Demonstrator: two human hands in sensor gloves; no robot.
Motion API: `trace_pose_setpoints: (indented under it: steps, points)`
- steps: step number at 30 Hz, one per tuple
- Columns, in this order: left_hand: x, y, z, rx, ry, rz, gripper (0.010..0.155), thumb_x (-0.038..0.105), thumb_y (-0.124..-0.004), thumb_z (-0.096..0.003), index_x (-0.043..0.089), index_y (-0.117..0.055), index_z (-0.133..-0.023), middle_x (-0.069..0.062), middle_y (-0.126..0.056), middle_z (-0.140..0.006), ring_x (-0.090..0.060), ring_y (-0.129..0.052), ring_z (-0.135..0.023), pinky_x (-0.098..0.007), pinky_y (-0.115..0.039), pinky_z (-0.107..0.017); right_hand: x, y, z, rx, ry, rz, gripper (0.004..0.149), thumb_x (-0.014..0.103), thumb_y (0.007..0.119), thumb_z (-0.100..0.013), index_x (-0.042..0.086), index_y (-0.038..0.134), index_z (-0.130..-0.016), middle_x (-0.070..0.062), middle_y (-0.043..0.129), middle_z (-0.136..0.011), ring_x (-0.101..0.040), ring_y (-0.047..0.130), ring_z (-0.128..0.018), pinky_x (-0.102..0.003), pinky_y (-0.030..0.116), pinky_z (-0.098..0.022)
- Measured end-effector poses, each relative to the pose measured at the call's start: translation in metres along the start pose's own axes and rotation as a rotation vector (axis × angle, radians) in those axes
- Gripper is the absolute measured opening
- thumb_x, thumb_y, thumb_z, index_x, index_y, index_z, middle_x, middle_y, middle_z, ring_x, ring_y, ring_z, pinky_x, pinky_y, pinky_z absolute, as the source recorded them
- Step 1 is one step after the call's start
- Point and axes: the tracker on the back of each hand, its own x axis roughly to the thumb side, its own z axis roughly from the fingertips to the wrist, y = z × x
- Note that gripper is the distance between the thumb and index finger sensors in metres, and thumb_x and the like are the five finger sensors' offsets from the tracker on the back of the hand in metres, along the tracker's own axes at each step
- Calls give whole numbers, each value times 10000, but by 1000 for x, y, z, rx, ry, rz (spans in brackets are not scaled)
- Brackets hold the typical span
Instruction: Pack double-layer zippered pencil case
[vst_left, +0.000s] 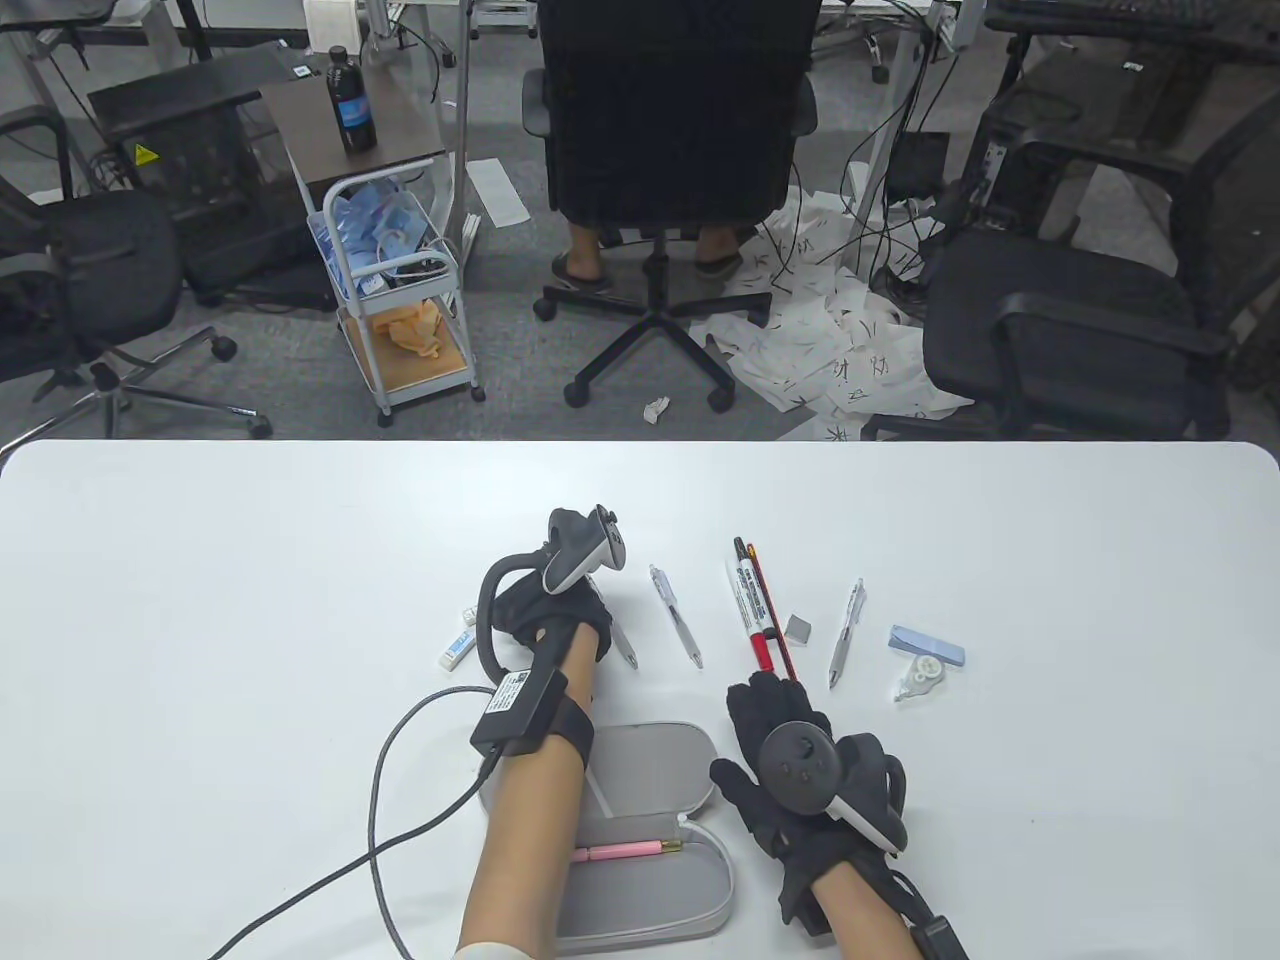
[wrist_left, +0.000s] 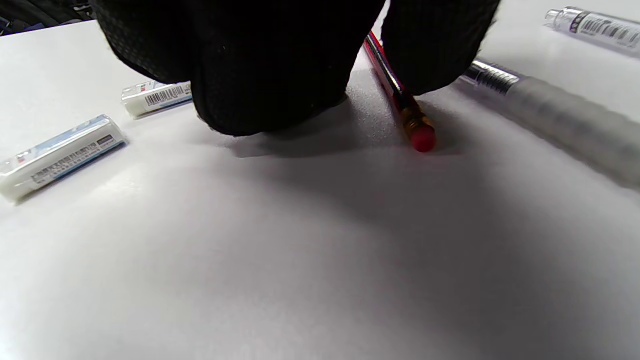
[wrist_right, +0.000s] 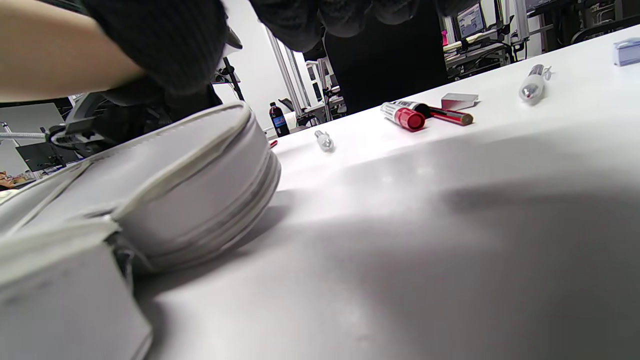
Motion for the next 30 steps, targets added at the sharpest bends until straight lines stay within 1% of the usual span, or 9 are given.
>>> trace_pose_setpoints:
  steps: [7,10,16,19,22,24,27,28,30]
  points:
    - [0,2,3,44,26,-44,421,408,-877,-544,128,-919,-855,-148,-1042,-725,-268,-1062,-579,-557,-828,-587,0,-1,0,3,4,-4,745,486,696,-493,154,409,-1095,-160,318,-1163,-399,317,-1013,-555,367,-698]
    - [0,2,1,56,-27,-90,419,403,-902,-522,120,-931,-829,-141,-1058,-683,-252,-1075,-529,-540,-848,-566,0,-1,0,1,1,-5,744,485,695,-493,154,408,-1095,-163,317,-1163,-400,316,-1013,-556,367,-698]
    - [-1,2,1,-10,-13,-142,436,417,-911,-513,105,-934,-816,-134,-1074,-657,-237,-1081,-511,-526,-860,-555,0,-1,0,5,8,-7,763,486,695,-495,143,378,-1098,-174,295,-1163,-408,302,-1011,-558,362,-698]
    - [-5,2,1,52,-59,-155,446,458,-932,-475,125,-964,-771,-103,-1098,-595,-198,-1093,-444,-491,-888,-520,2,-2,1,-4,1,-7,766,484,698,-493,142,376,-1098,-174,295,-1162,-408,303,-1010,-557,362,-698]
    - [-19,5,0,44,-65,-104,449,468,-943,-464,132,-972,-760,-90,-1102,-580,-180,-1093,-425,-476,-897,-507,3,-2,0,0,0,-11,773,485,700,-493,139,367,-1099,-175,291,-1163,-409,299,-1011,-558,362,-698]
    - [-29,11,4,112,-63,-118,458,481,-944,-453,137,-975,-755,-82,-1100,-574,-170,-1093,-408,-468,-903,-498,5,-2,-1,0,-2,-17,774,485,699,-494,139,364,-1100,-178,287,-1163,-410,297,-1011,-557,360,-699]
    - [-45,23,16,157,-91,-51,457,480,-937,-463,136,-969,-762,-80,-1096,-579,-166,-1091,-405,-464,-905,-496,7,-3,-1,-1,-10,-21,774,486,699,-494,140,363,-1100,-176,285,-1164,-409,296,-1012,-558,360,-699]
    - [-51,28,25,186,-125,-1,459,473,-941,-461,130,-968,-765,-88,-1094,-584,-175,-1090,-409,-473,-901,-497,7,-3,-1,0,-12,-17,774,486,699,-494,141,364,-1100,-177,286,-1163,-409,296,-1011,-558,360,-699]
    - [-59,36,42,234,-192,9,462,473,-938,-463,130,-963,-772,-92,-1090,-593,-178,-1088,-416,-476,-896,-505,8,-2,-1,3,-14,-12,774,487,698,-495,140,364,-1101,-177,287,-1164,-410,295,-1012,-558,361,-700]
